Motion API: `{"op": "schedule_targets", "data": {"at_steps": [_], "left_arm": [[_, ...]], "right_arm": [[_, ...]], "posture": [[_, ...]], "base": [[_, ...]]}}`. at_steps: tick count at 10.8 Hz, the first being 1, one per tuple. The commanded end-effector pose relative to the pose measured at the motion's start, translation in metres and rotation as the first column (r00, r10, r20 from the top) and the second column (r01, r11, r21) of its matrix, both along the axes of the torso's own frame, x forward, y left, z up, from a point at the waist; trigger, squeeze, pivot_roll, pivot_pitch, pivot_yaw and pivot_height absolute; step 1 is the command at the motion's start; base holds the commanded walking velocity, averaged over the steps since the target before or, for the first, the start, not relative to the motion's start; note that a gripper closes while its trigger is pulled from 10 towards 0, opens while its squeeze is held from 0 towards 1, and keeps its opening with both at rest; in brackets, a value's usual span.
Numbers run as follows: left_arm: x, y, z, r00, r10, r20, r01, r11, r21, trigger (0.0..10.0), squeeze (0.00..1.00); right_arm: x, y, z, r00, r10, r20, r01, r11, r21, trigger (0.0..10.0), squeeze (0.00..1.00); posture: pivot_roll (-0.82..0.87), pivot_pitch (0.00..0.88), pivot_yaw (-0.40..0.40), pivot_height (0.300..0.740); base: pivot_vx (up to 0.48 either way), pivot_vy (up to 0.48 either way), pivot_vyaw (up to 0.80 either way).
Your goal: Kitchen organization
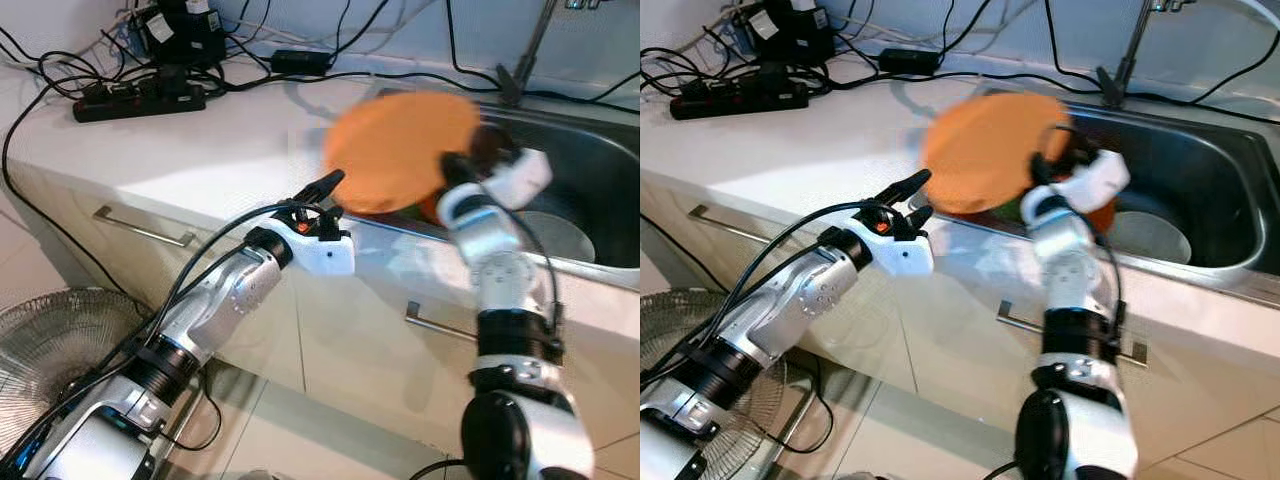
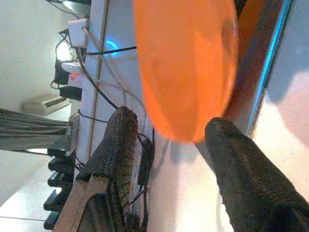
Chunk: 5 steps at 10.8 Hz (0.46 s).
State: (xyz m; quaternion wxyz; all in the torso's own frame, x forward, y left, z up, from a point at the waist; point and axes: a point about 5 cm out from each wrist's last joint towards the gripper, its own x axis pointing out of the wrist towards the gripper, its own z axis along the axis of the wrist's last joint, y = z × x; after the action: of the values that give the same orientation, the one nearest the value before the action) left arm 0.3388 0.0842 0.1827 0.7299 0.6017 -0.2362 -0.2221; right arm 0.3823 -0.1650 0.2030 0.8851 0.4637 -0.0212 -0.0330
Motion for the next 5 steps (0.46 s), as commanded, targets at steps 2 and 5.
{"op": "schedule_targets", "data": {"at_steps": [2,5], "left_arm": [[-0.003,0.000,0.004,1.000,-0.007,-0.006,0.007,0.998,-0.055,10.0,0.00],[-0.003,0.001,-0.010,0.967,-0.003,-0.256,-0.076,0.952,-0.296,10.0,0.00]], "right_arm": [[0.003,-0.019,0.026,0.990,-0.105,0.092,0.102,0.994,0.046,0.0,0.00],[0.002,-0.041,0.030,0.965,-0.236,0.114,0.242,0.969,-0.042,0.0,0.00]], "posture": [[0.18,0.029,0.010,0.740],[0.19,0.034,0.011,0.740]], "base": [[0.000,0.000,0.00],[0.000,0.000,0.00]]}}
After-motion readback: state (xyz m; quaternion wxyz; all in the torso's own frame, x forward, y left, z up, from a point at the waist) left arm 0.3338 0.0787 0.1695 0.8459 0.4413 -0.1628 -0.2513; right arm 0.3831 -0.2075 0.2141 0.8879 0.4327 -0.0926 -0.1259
